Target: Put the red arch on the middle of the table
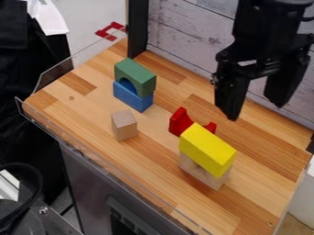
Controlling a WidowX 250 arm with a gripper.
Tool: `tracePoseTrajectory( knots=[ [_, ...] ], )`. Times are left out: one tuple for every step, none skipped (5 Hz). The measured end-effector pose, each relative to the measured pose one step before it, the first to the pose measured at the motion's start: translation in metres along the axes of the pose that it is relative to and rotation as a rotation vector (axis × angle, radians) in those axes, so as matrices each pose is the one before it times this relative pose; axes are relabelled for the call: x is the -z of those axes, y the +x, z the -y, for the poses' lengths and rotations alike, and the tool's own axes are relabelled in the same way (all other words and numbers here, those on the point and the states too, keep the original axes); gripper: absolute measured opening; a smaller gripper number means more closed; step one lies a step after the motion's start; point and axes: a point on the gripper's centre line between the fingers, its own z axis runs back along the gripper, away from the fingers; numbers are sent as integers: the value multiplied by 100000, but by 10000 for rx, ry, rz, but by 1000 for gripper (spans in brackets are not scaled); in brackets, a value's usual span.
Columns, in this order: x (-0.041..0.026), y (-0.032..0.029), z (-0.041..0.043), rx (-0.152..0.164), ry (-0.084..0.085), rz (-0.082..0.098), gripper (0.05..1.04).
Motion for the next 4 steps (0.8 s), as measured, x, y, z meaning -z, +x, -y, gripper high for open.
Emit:
tracePoseTrajectory(
  knots=[
    [-74,24,67,-72,-30,16,1000],
    [0,-1,-24,0,15,-1,1000],
    [0,0,0,0,0,0,1000],
    [0,0,0,0,0,0,1000]
  ],
)
